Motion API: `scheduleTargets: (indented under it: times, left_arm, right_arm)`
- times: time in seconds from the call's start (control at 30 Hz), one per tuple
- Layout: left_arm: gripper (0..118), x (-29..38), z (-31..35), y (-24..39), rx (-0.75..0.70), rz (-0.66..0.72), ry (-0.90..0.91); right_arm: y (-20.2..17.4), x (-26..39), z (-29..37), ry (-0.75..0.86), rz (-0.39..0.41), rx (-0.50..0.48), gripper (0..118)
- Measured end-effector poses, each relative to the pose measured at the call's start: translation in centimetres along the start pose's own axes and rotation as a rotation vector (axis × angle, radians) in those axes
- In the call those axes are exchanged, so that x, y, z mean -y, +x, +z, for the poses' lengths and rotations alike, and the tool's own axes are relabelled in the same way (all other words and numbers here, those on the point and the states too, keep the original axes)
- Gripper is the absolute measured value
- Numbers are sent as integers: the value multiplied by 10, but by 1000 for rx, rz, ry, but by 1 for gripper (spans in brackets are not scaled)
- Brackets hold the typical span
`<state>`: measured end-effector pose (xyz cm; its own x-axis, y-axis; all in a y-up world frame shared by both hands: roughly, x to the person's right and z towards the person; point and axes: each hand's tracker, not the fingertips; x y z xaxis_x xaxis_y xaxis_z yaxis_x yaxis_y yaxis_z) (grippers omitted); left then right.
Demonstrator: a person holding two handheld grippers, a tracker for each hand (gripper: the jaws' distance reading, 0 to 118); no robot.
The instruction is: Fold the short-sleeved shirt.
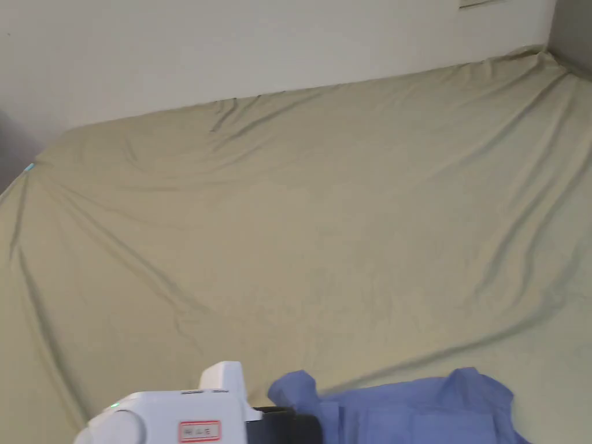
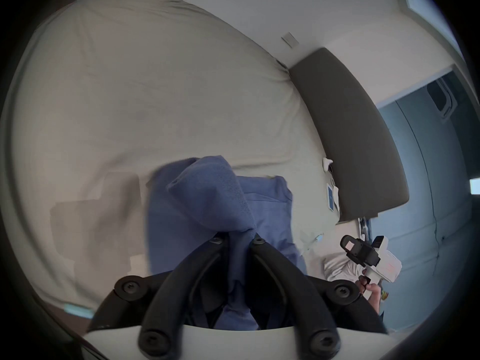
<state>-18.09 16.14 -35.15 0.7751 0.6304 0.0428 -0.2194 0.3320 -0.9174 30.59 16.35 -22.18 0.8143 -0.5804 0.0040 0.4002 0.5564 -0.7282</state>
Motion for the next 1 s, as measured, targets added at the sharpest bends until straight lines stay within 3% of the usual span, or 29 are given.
scheduleTargets:
  times: [0.17, 0.27, 0.4, 0.57, 0.6, 0.7, 0.73, 0.8, 0.87, 0.97, 1.0]
  left_arm:
    - [11, 3, -75, 56, 158, 19, -88]
    - [10, 5, -110, 86, 111, -87, -105]
    - [10, 6, -144, 94, 139, -31, -133]
    - [11, 13, -160, 80, 109, -67, -171]
    - [23, 14, -158, 73, 134, -50, -162]
    - [110, 17, -139, 55, 209, 19, -114]
    - [118, 19, -129, 49, 288, 43, -77]
    - [118, 19, -111, 37, 366, 112, -2]
    - [111, 16, -102, 26, 320, 130, -15]
    - [17, 19, -112, 23, 338, 97, -55]
    - [7, 23, -120, 30, 308, 62, -86]
  right_arm:
    - [18, -6, 22, 18, -7, 26, 1]
    - [29, -9, 33, 51, -39, 40, 1]
    - [37, -7, 41, 65, -56, 51, 1]
    - [40, -3, 43, 68, -56, 68, 1]
    - [41, -2, 42, 67, -60, 67, 1]
    - [41, 0, 40, 63, -65, 66, 1]
    - [41, 0, 39, 63, -65, 65, 1]
    - [42, 2, 37, 59, -68, 61, 1]
    - [42, 3, 37, 59, -69, 63, 1]
    - [42, 4, 36, 57, -77, 59, 1]
    - [42, 4, 35, 54, -74, 60, 1]
